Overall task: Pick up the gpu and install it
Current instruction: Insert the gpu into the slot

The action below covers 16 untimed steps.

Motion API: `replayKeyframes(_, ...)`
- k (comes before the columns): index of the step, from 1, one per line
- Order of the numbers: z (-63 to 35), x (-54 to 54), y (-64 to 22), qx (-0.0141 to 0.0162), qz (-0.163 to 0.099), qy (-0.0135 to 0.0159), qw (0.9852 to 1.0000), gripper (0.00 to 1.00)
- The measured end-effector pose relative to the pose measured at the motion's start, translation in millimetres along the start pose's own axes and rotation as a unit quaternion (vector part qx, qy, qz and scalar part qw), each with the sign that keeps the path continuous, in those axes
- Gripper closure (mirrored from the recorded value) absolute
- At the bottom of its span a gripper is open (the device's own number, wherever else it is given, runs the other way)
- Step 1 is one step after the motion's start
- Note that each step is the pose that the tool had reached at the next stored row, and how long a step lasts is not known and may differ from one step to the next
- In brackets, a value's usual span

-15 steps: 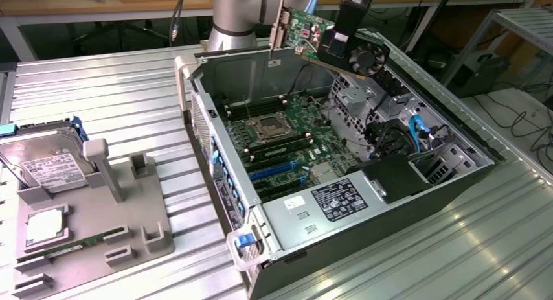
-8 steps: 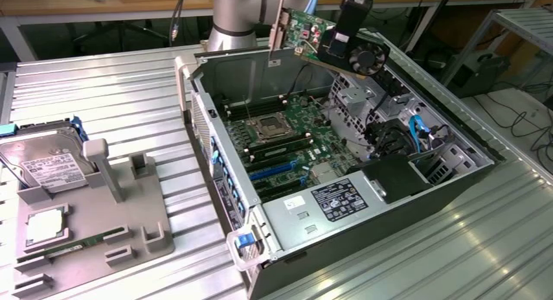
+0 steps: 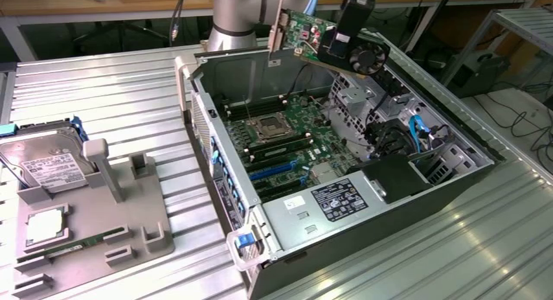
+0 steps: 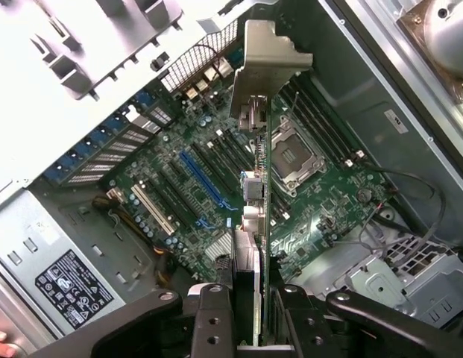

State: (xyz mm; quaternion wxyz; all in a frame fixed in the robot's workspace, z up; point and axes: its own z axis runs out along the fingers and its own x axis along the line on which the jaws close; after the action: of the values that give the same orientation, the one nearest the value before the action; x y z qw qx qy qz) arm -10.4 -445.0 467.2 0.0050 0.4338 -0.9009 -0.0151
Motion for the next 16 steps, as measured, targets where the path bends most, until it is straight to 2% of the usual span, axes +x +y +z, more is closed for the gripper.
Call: replayKeyframes(16,0.0,0.4,0.0,-0.0002,-0.043,0.0014,0.9991,0.73)
